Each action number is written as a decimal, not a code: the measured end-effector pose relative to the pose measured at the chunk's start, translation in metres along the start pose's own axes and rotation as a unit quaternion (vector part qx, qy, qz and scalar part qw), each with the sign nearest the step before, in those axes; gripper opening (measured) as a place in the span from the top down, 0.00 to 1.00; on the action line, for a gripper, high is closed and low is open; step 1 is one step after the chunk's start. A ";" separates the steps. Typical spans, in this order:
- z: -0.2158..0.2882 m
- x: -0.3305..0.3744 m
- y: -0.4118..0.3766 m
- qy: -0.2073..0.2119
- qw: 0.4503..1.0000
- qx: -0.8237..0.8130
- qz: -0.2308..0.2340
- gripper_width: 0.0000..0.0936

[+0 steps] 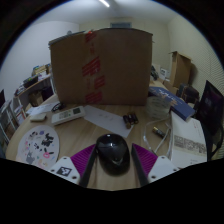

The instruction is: Arrange mouse

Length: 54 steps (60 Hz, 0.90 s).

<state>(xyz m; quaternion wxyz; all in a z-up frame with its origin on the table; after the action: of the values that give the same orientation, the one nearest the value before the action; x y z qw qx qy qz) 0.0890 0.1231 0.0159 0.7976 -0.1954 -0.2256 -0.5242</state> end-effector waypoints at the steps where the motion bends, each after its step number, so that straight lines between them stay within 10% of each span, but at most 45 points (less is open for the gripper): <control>1: 0.001 -0.001 0.001 0.000 1.000 -0.001 -0.002 0.21; 3: 0.002 -0.003 0.003 -0.001 1.000 -0.005 -0.010 0.37; 20: -0.002 0.001 0.000 -0.011 0.997 -0.041 -0.064 0.58; 41: 0.115 0.097 -0.104 0.107 0.990 -0.060 -0.071 0.59; 54: 0.068 0.058 -0.230 0.065 0.995 -0.060 -0.041 0.58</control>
<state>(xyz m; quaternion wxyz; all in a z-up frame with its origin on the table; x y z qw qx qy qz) -0.1143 0.0310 0.1216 0.7753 -0.1989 -0.1489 -0.5807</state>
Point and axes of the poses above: the point between the fingertips, and its own axes, seen from behind it with the camera up: y to the right, z up, x backward, against the way the camera looks, the point moved 5 cm from there along x, backward, against the way the camera looks, and after that the axes turned 6 degrees about z, right-handed, at the moved point
